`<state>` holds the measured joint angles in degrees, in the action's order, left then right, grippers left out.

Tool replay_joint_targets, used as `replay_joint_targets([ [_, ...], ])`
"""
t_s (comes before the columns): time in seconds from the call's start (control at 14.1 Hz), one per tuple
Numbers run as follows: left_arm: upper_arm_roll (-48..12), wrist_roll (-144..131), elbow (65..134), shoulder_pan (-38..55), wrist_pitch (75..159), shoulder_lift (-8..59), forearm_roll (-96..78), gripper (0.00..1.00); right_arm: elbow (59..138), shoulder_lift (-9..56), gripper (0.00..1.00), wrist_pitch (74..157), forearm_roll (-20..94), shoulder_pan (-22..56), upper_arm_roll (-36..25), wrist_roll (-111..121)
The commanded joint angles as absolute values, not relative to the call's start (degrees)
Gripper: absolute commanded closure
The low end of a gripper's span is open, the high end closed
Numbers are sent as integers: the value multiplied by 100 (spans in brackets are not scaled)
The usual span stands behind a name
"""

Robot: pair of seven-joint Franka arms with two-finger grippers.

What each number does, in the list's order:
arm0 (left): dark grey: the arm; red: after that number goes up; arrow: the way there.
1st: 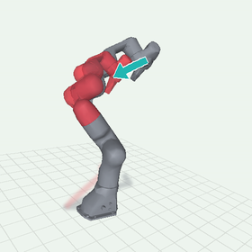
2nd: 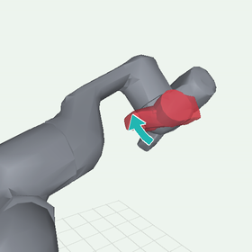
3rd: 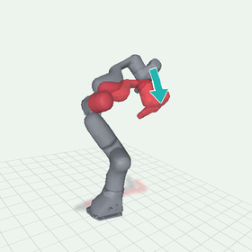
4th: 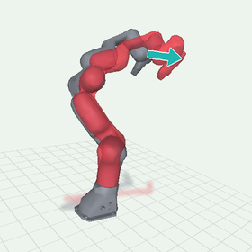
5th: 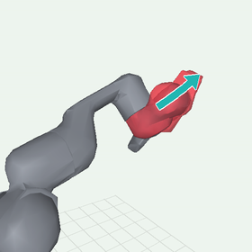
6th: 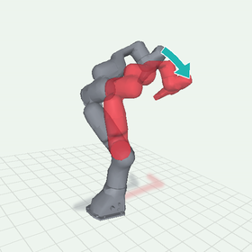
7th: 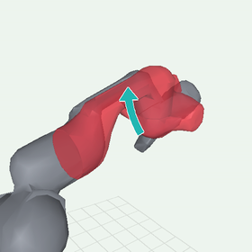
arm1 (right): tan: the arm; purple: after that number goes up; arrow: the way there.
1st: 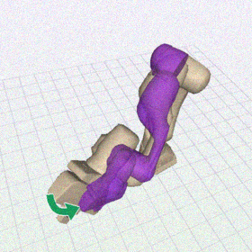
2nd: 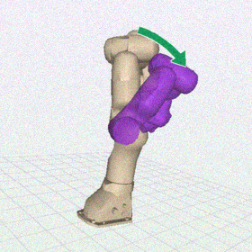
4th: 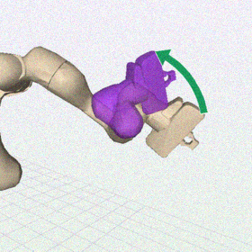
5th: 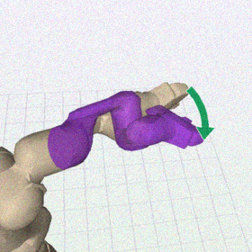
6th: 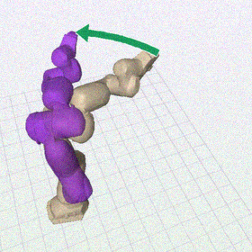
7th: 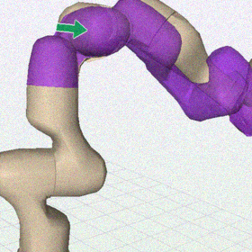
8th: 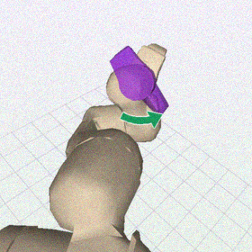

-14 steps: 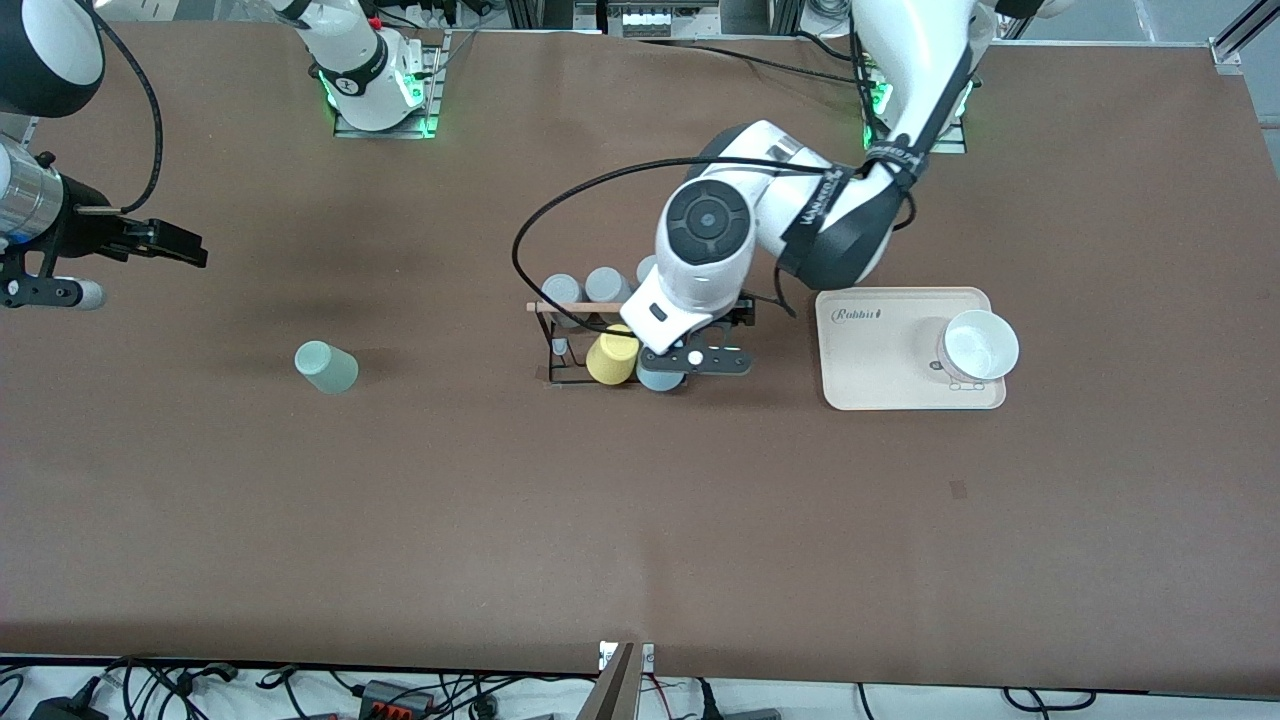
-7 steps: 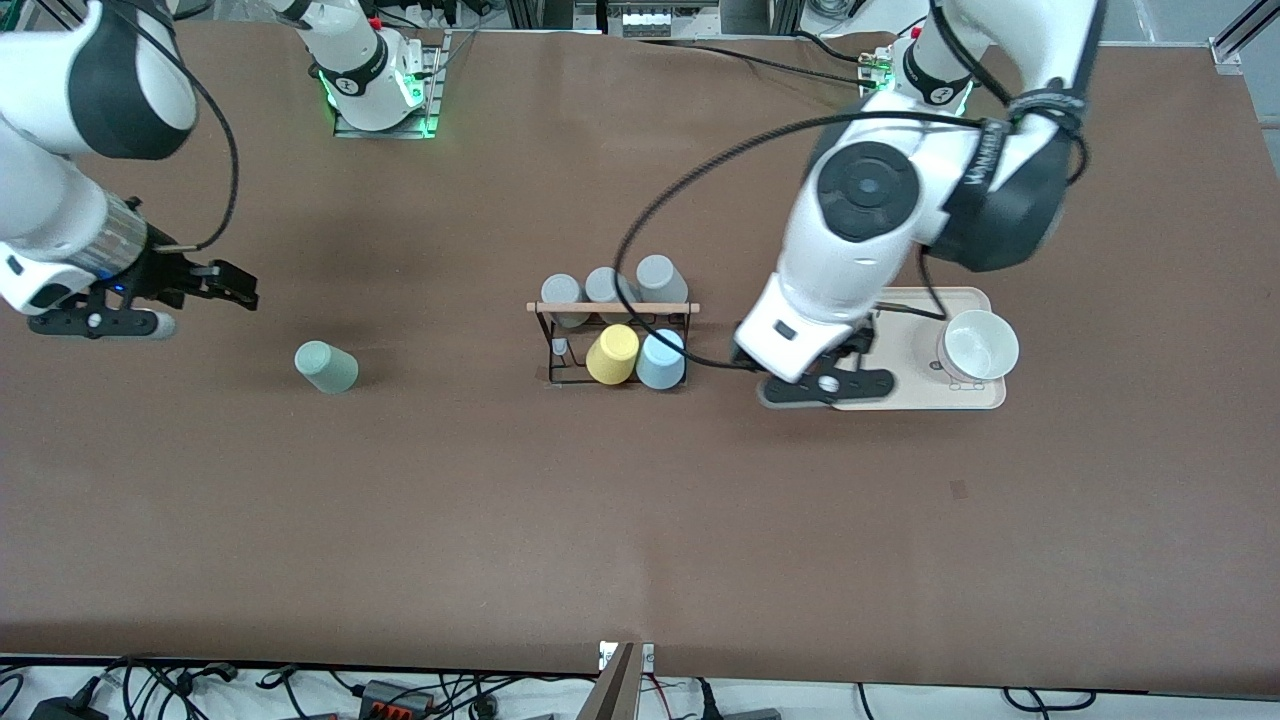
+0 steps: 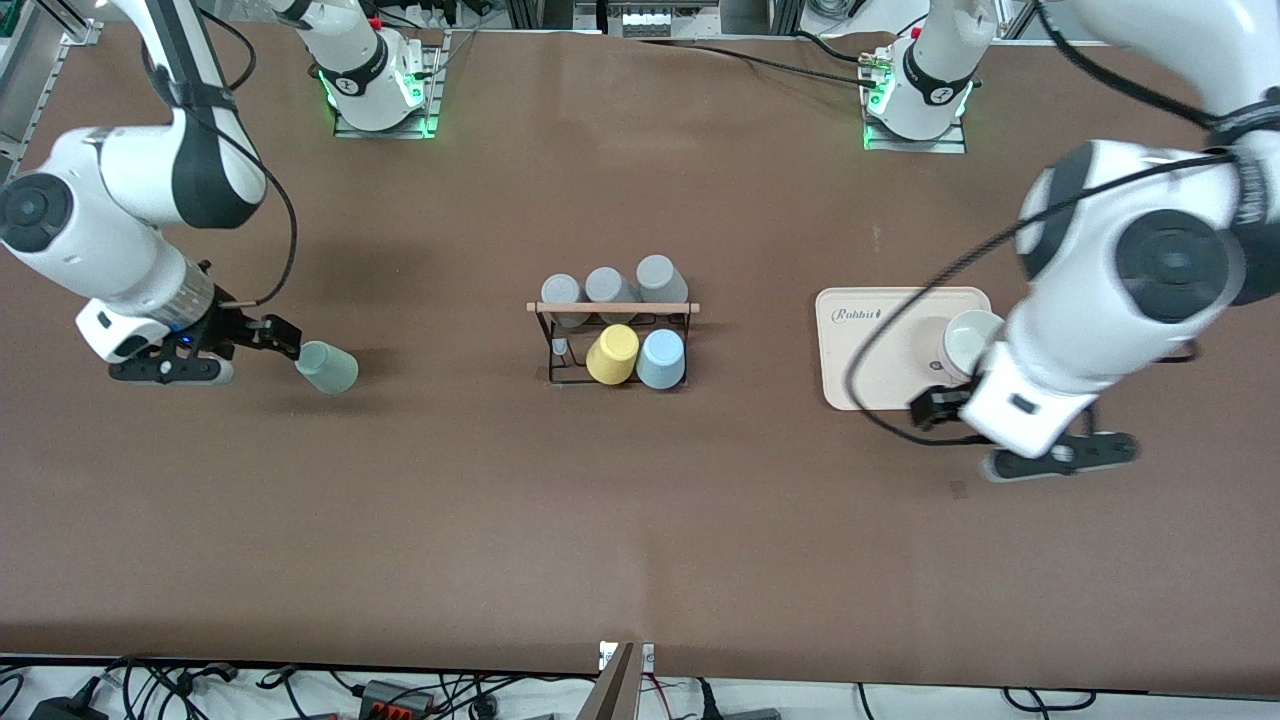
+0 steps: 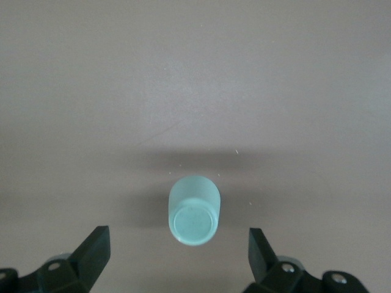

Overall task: Hang scattered cups on rack with three cups
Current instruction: 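Open the left gripper and withdraw while the right gripper reaches the green cup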

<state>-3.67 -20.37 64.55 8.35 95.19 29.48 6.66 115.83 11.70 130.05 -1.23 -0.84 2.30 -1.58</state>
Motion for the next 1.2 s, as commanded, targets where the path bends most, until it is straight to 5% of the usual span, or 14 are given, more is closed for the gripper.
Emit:
replay_joint_targets([
  [0.0, -448, -1216, 6600, 336, 9273, 2654, 703, 0, 11584, 1423, 0, 13305, -141, 35, 220, -105],
  [0.28, -544, -459, 6783, -349, 9526, 2576, 642, 0, 12067, 1433, 0, 13842, -141, 26, 220, -79],
  [0.57, -527, -299, 8057, -448, 10590, 1777, 387, 0, 12120, 1468, 0, 13860, -141, 18, 220, -79],
  [1.13, -545, -554, 8393, -439, 10248, 1055, 158, 0, 12524, 1485, 0, 14193, -141, -166, 211, -70],
])
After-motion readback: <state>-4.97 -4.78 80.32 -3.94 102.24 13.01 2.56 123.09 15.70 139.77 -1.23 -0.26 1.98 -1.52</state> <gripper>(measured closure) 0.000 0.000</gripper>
